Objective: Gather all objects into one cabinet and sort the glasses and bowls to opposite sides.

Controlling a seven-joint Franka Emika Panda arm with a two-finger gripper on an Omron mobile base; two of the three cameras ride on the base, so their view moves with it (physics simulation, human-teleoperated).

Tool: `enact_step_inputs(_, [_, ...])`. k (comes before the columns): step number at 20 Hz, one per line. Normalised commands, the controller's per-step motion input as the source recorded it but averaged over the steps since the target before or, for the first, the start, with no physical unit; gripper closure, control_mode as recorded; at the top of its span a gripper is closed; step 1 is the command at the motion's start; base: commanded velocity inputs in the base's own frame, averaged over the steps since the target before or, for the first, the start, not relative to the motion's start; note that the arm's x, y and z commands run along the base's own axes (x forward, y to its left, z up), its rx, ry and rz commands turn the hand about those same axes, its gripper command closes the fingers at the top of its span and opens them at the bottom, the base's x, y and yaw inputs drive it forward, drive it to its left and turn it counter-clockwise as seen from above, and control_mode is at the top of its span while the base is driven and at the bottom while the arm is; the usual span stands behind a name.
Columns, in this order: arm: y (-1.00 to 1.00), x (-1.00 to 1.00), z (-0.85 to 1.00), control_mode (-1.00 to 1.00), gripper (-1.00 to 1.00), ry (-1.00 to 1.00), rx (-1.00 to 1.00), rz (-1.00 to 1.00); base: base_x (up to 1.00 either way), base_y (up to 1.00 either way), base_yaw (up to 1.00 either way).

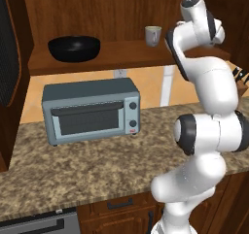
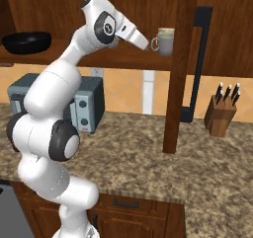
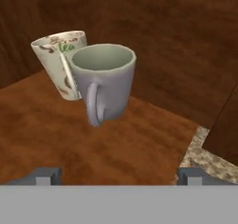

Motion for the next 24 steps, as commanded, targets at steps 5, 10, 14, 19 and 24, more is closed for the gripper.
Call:
enact_step_inputs(5, [0.65,-0.34,0.00,-1.00,-1.00,0.00,0.00,0.18,0.00,0.00,0.00])
enact_step_inputs(10, [0.66,-0.19,0.00,-1.00,-1.00,0.00,0.03,0.31,0.00,0.00,0.00])
enact_step_inputs(14, [0.61,0.00,-0.01,-1.00,-1.00,0.01,0.10,0.39,0.00,0.00,0.00])
enact_step_inputs(19, [0.51,0.00,0.00,-1.00,-1.00,0.04,0.13,0.37,0.00,0.00,0.00])
enact_step_inputs(24, [0.26,0.00,0.20,-1.00,-1.00,0.01,0.06,0.13,0.00,0.00,0.00])
